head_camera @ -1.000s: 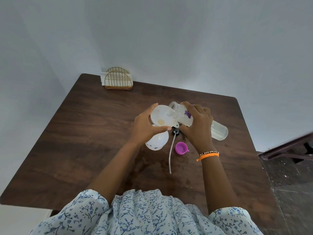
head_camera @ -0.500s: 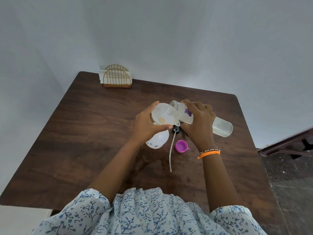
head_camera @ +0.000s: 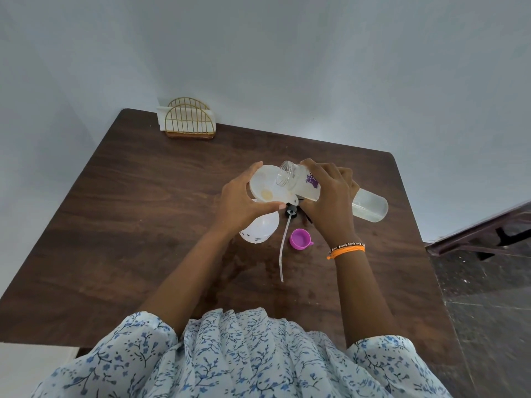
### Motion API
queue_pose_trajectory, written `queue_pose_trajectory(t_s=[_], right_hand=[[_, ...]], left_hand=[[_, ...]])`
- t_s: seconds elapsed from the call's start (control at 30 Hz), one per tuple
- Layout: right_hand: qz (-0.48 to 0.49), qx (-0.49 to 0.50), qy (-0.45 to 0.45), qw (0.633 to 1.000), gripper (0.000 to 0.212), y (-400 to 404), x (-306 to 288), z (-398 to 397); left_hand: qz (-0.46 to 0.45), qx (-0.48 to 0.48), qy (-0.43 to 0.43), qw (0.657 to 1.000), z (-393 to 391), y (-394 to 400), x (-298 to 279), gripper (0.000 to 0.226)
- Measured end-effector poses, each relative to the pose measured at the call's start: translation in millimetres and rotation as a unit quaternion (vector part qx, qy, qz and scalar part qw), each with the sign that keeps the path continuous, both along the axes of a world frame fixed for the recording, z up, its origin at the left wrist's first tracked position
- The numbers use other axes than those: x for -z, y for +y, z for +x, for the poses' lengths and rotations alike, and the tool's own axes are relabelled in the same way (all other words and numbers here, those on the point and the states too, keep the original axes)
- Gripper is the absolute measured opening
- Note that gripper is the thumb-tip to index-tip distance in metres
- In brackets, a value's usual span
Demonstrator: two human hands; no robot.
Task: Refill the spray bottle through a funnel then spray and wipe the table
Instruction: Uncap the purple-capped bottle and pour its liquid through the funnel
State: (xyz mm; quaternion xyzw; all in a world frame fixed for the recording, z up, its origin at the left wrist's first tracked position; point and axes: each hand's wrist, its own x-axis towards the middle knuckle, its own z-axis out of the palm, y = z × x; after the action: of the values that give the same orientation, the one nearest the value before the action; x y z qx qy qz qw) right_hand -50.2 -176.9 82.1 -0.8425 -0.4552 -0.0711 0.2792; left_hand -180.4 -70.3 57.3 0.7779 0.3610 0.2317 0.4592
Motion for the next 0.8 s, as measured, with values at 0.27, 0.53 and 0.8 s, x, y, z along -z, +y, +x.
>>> queue_pose_trajectory(t_s=[0.27, 0.53, 0.8], right_hand=[[-0.002, 0.001, -0.004, 1.000, 0.062, 1.0, 3.0, -1.5], [-0.001, -0.002, -0.006, 1.000, 0.061, 2.3, -1.0, -3.5], [-0.001, -0.005, -0.020, 1.000, 0.062, 3.9, 1.0, -2.9]], left_hand=[[-0.005, -0.001, -0.002, 1.000, -0.8, 0.3, 1.1, 0.088], [-0.010, -0.002, -0.005, 1.000, -1.1, -0.1, -0.3, 0.088], [-0.012, 0.001, -0.009, 1.000, -1.7, -0.1, -1.8, 0.087]])
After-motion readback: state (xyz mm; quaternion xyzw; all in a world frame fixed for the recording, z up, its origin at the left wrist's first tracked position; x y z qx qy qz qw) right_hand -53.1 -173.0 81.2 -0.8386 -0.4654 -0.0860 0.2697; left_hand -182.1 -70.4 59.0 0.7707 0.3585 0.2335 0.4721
